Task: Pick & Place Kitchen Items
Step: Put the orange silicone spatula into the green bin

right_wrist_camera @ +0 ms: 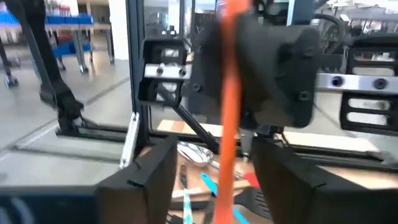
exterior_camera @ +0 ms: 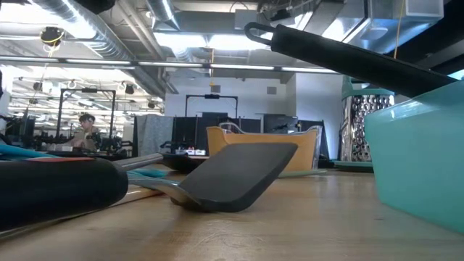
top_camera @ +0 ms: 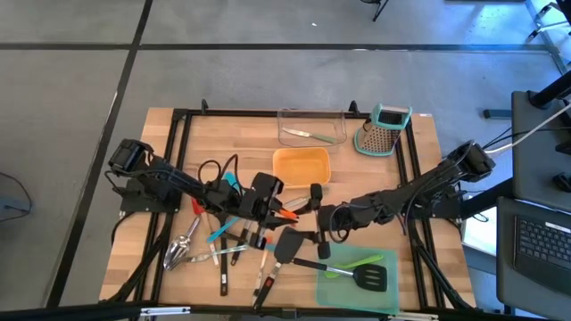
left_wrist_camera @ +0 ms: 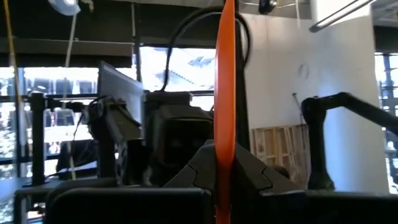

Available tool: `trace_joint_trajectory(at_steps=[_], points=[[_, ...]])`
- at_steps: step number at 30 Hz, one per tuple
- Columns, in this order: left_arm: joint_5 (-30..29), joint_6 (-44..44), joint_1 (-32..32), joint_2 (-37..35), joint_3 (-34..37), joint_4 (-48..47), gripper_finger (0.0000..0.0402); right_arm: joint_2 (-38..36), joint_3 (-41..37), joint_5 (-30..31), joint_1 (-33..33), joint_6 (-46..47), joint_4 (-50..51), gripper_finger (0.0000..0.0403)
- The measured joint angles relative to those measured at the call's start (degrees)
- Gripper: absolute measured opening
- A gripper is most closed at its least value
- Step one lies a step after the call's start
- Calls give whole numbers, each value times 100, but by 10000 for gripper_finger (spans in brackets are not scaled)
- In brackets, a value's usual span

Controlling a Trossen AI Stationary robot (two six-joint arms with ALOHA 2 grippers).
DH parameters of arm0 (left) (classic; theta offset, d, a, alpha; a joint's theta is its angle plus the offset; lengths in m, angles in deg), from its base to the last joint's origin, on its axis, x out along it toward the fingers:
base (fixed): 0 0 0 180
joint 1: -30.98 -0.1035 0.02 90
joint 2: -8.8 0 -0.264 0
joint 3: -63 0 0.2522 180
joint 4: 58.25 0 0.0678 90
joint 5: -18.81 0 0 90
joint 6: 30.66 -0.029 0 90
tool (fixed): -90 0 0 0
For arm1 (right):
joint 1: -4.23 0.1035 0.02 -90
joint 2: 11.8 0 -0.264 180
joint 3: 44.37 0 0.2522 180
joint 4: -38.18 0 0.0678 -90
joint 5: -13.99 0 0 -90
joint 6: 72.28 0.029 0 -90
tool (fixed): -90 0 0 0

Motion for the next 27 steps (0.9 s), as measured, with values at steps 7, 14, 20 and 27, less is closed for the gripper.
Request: trace_joint_trajectory(at_steps=[7, 14, 20, 27], points=[[188, 149, -26, 0, 4, -20, 13, -10, 7, -58, -150, 1049, 334, 29], [166, 181, -22, 1, 4, -32, 13, -17, 21, -76, -194, 1133, 428, 19], [123, 44, -22, 0, 4, -186, 46, -15, 234, -45, -194, 1203, 963, 19], [-160, -17, 111, -449, -9, -1517, 148, 3, 685, 284, -40, 1244, 1967, 17]])
